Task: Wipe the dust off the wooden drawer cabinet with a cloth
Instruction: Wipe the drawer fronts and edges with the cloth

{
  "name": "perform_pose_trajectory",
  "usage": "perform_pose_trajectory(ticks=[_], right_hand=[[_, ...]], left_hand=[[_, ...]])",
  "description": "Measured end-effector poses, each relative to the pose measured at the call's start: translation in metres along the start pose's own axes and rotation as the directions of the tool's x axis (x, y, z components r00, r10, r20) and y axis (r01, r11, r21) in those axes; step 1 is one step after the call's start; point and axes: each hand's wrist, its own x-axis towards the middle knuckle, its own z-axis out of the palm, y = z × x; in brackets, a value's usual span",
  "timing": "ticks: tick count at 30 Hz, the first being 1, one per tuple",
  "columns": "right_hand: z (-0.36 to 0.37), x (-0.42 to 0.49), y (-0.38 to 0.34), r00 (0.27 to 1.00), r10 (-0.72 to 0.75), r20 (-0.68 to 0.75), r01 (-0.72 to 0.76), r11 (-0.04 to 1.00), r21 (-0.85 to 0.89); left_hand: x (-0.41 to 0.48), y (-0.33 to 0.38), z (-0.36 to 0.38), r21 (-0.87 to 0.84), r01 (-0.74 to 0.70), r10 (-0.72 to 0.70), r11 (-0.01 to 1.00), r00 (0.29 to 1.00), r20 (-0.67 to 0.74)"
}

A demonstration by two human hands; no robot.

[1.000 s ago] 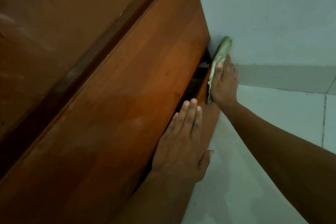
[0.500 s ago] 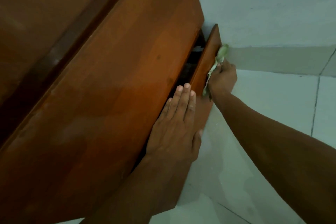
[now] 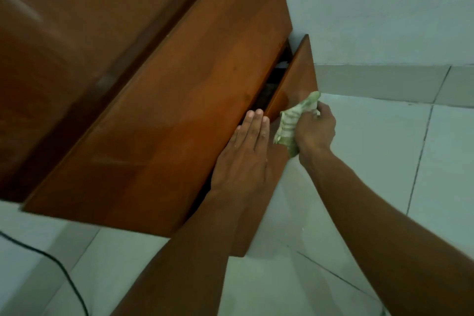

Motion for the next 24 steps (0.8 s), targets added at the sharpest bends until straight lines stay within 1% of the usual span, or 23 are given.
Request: perform_pose_trajectory(ticks=[2, 3, 5, 7, 9, 10, 12, 14, 16, 17, 19, 20, 21, 22, 24], right_hand=[[-0.008, -0.039, 0.021, 0.992, -0.125, -0.007, 0.124, 0.992, -0.021], [-0.011, -0.059, 0.034, 0.986, -0.168, 0.003, 0.168, 0.986, -0.012], [-0.014, -0.103, 0.058, 0.975, -0.221, 0.027, 0.221, 0.975, 0.029], [-0.014, -0.150, 0.079, 0.963, -0.261, 0.062, 0.258, 0.964, 0.061], [-0.011, -0.194, 0.101, 0.938, -0.318, 0.136, 0.311, 0.948, 0.070], [-0.009, -0.211, 0.113, 0.919, -0.351, 0.181, 0.344, 0.936, 0.069], [-0.007, -0.233, 0.135, 0.865, -0.434, 0.253, 0.437, 0.898, 0.048], [-0.008, -0.234, 0.152, 0.776, -0.546, 0.317, 0.573, 0.819, 0.008], [-0.012, -0.221, 0.156, 0.674, -0.645, 0.359, 0.700, 0.713, -0.034], [-0.013, -0.211, 0.155, 0.636, -0.681, 0.364, 0.743, 0.667, -0.051], [-0.012, -0.190, 0.151, 0.572, -0.735, 0.363, 0.805, 0.589, -0.076], [-0.011, -0.180, 0.150, 0.556, -0.749, 0.360, 0.819, 0.567, -0.085], [-0.010, -0.169, 0.148, 0.561, -0.747, 0.358, 0.817, 0.569, -0.092], [-0.009, -0.159, 0.145, 0.591, -0.720, 0.363, 0.793, 0.602, -0.096], [-0.004, -0.137, 0.135, 0.676, -0.635, 0.373, 0.709, 0.699, -0.094]], left_hand=[[-0.028, -0.005, 0.000, 0.034, -0.002, 0.002, 0.999, 1.000, 0.006], [-0.047, -0.010, 0.000, 0.065, -0.035, 0.035, 0.997, 0.999, 0.005], [-0.092, -0.024, -0.001, 0.086, -0.147, 0.145, 0.985, 0.989, 0.036], [-0.133, -0.040, -0.004, 0.049, -0.246, 0.242, 0.968, 0.968, 0.068], [-0.161, -0.046, -0.005, 0.010, -0.257, 0.255, 0.966, 0.963, 0.092], [-0.169, -0.046, -0.004, -0.029, -0.223, 0.224, 0.974, 0.970, 0.094], [-0.180, -0.042, -0.003, -0.126, -0.114, 0.129, 0.985, 0.985, 0.111], [-0.184, -0.040, -0.004, -0.179, -0.054, 0.084, 0.982, 0.983, 0.166], [-0.182, -0.037, -0.005, -0.188, -0.062, 0.096, 0.980, 0.979, 0.181], [-0.178, -0.036, -0.005, -0.187, -0.084, 0.116, 0.979, 0.979, 0.167], [-0.162, -0.033, -0.008, -0.199, -0.132, 0.159, 0.971, 0.979, 0.127], [-0.151, -0.032, -0.009, -0.206, -0.146, 0.173, 0.968, 0.978, 0.116], [-0.136, -0.030, -0.009, -0.207, -0.154, 0.180, 0.966, 0.977, 0.112], [-0.121, -0.028, -0.008, -0.208, -0.151, 0.176, 0.966, 0.978, 0.109], [-0.097, -0.022, -0.007, -0.225, -0.110, 0.137, 0.968, 0.985, 0.107]])
